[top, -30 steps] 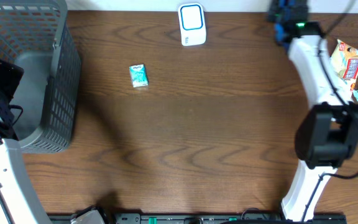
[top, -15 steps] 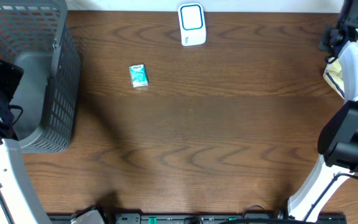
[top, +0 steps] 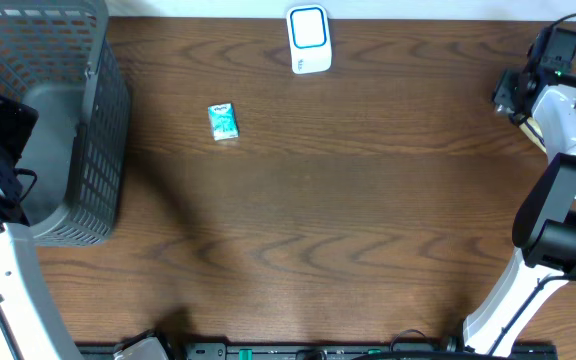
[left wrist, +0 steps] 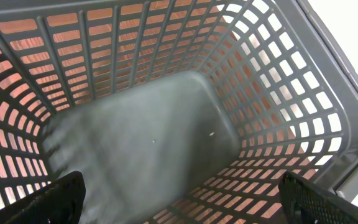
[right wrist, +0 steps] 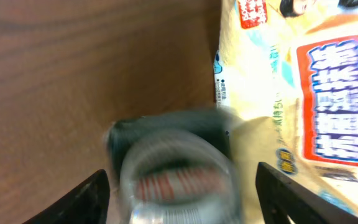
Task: Scan the item barcode
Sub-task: 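Carry the tin right and drop it at the table's right edge, then reach the right gripper to the small green Kleenex pack and grasp it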
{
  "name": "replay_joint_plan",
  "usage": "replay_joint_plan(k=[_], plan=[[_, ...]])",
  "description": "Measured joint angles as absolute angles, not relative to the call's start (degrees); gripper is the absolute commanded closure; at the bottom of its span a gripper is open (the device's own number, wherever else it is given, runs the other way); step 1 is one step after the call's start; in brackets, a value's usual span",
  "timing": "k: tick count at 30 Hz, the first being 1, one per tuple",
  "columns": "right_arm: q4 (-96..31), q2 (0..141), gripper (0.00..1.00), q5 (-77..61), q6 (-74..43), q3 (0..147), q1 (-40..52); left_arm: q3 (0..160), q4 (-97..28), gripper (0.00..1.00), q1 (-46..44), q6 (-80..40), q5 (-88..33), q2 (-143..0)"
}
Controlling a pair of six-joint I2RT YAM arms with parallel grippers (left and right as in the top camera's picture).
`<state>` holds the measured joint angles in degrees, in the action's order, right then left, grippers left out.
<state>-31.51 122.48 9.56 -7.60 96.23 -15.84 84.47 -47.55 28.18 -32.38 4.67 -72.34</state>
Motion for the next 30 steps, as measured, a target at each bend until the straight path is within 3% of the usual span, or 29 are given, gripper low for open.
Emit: replay_joint_plan(k=[10,14,18,22,25,30], plan=[[-29.65,121.67,0.02,3.88,-7.86,95.92,-15.11,84.47,-47.55,0.02,28.18,-32.38,4.67,-72.34],[-26.46,118.48,0.14,-11.29,-8.54,95.94,-13.06,84.47,-47.55,0.02,28.18,-32.38,4.67,-72.34],[-21.45,116.64,0.17,-27.77,-12.78,96.44,-9.3,84.47,-47.55,0.02,28.18,-32.38,4.67,-72.34],[-18.13,116.62,0.22,-32.12,-15.84,96.51,0.89,84.47,-47.53,0.02,28.18,-32.38,4.67,-72.34],[-17.12,116.62,0.13,-28.64,-15.38,96.51,10.39,84.47,-47.55,0.02,28.18,-32.38,4.67,-72.34],[-12.36,116.75,0.19,-22.31,-8.8,96.51,26.87,84.47,-47.55,0.02,28.18,-32.38,4.67,-72.34]])
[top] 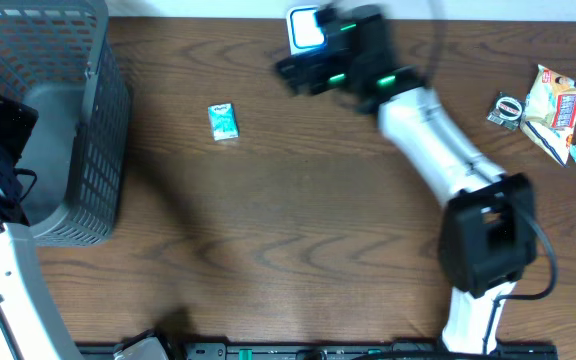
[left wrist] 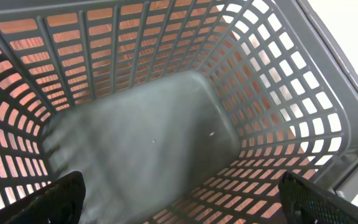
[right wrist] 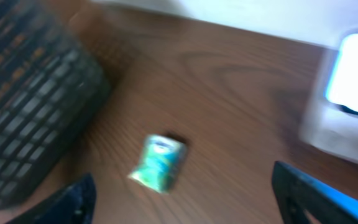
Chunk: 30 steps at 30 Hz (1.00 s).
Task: Scan the item barcode
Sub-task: 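Reach the right gripper to the small green Kleenex pack and grasp it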
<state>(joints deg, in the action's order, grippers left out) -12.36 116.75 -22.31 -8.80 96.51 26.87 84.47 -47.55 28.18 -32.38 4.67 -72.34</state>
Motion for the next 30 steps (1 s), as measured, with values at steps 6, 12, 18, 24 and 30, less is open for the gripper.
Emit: replay_joint_plan(k=[6,12,18,24,30], plan=[[-4.8,120.05,0.25,-7.94,-6.98,96.6,38.44,84.47,-47.55,0.02,28.18,-32.38,4.67,-72.34],[-9.82,128.81,0.25,-6.11,-11.16,100.75,39.05,84.47,-47.57,0.02,28.18,-32.38,4.67,-72.34],[-7.42,136.0,0.4,-7.44,-13.87,104.25,38.7,84.47,-47.59,0.02,28.18,-32.38,4.67,-72.34],[-7.2,139.15,0.63,-8.29,-18.22,104.53,38.7,84.47,-47.57,0.02,28.18,-32.38,4.67,-72.34],[-10.44,139.5,0.76,-8.86,-18.98,105.08,38.7,84.47,-47.55,0.02,28.18,-32.38,4.67,-72.34]])
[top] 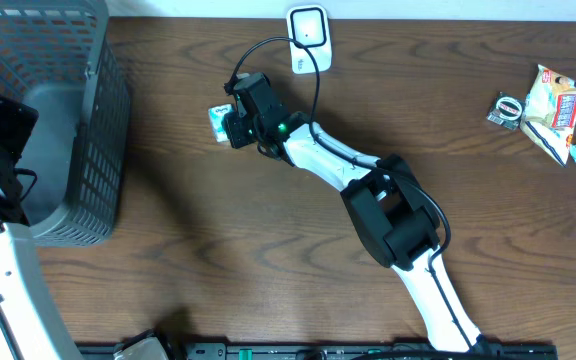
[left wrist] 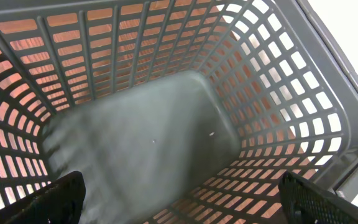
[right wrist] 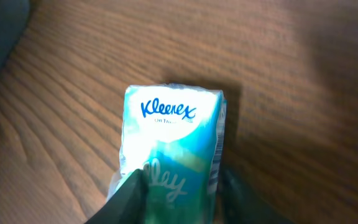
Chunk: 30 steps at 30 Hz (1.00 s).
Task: Scan the item barcode
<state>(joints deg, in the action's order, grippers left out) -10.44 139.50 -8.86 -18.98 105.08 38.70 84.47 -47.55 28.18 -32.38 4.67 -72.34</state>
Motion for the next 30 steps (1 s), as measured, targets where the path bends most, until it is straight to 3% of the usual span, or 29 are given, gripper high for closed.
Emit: replay_joint_plan(k=[6,13,15,16,18,20,30], plan=[[-18.81,138.91,0.87,-6.76,-18.61,106.78,38.7,84.47,-47.55,0.02,28.18,-32.38,4.67,-72.34],[-36.03,133.84,0.83,4.21,-17.43,106.72,38.09,84.47,-47.57,0.02,28.18,-32.38,4.67,-72.34],[-41.45,132.2,0.8,8.91,-16.56,106.39,38.0,84.47,-47.55,0.02,28.18,-32.38,4.67,-72.34],[-43.59,131.5,0.71,10.85,-16.08,106.34,38.0,84.47,-47.55,0.03,28.18,-32.38,4.67,-72.34],[-46.59,129.38,0.44,14.5,-15.33,106.24,38.06,84.47,-47.57,0.02,28.18,-32.38,4.67,-72.34],[-47.55,128.14,0.38,15.99,-14.83,106.24,38.3,84.47,-47.55,0.02,28.18,-32.4,4.67,-72.34],[-43.57,127.74,0.38,15.2,-7.79,106.17,42.87,84.47,-47.55,0.02,28.18,-32.4,4.67,-72.34]])
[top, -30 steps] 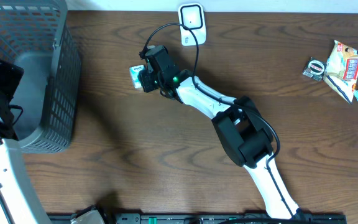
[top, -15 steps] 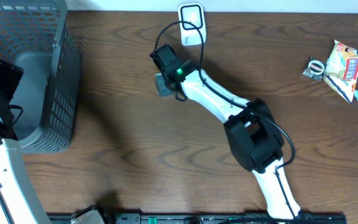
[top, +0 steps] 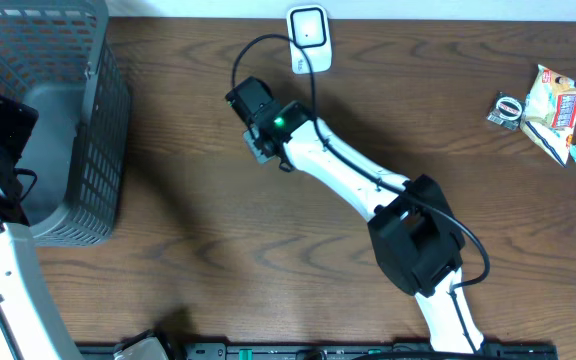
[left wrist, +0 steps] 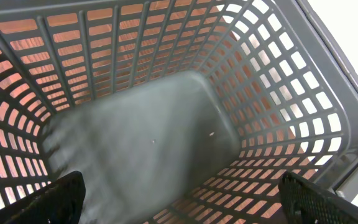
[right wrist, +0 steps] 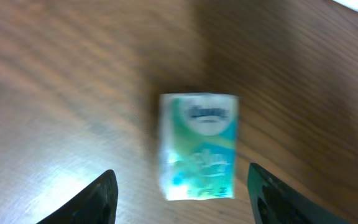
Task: Scan the item barcode
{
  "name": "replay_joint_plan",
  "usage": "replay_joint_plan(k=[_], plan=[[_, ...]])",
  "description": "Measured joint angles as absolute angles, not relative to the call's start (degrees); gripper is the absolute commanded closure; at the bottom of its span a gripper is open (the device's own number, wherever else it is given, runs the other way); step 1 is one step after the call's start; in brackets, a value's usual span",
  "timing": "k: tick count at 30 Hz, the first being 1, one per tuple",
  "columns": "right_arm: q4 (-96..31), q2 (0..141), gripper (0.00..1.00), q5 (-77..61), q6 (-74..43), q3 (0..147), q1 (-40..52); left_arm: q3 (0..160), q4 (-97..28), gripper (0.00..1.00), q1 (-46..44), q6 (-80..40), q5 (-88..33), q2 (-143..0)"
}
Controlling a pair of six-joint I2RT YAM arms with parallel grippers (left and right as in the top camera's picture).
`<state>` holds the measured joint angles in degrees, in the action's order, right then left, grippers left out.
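Observation:
The item is a small teal and white Kleenex tissue pack (right wrist: 199, 146), lying flat on the wooden table (top: 268, 260). My right gripper (right wrist: 180, 179) hangs open just above it, its two dark fingers spread wider than the pack. In the overhead view the pack is hidden under the right wrist (top: 268, 120). The white barcode scanner (top: 309, 40) stands at the table's far edge, a short way beyond the wrist. My left gripper (left wrist: 182, 190) is open over the grey basket (left wrist: 142, 130), which holds nothing.
The grey mesh basket (top: 98, 120) fills the far left corner. A yellow snack packet (top: 556, 100), a small round item (top: 509, 107) and other wrappers lie at the far right. The scanner's cable (top: 268, 45) loops near the right wrist.
My right gripper's fingers, then close on either side of the tissue pack, now stand wide apart and further from it. The pack lies on the table. The left arm has not moved.
My right gripper was first at the far right over the snack packet and a round item. Then it was near the scanner, with the tissue pack in view. Then its fingers flanked the pack closely; now it hovers open above it. The left stayed over the basket.

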<state>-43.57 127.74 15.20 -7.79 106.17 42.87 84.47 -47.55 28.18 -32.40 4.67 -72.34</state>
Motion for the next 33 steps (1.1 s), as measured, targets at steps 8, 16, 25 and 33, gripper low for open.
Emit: replay_joint_plan(k=[8,16,25,33], plan=[[-43.44,134.32,0.39,20.69,-2.46,106.1,44.14,84.47,-47.55,0.02,28.18,-32.4,4.67,-72.34],[-43.55,135.28,0.96,24.29,-1.41,106.19,43.92,84.47,-47.57,0.02,28.18,-32.4,4.67,-72.34],[-47.24,134.3,0.99,19.4,-2.2,107.24,42.76,84.47,-47.55,0.02,28.18,-32.38,4.67,-72.34],[-52.66,128.92,0.99,-8.62,-2.33,107.26,34.98,84.47,-47.57,0.02,28.18,-32.4,4.67,-72.34]])
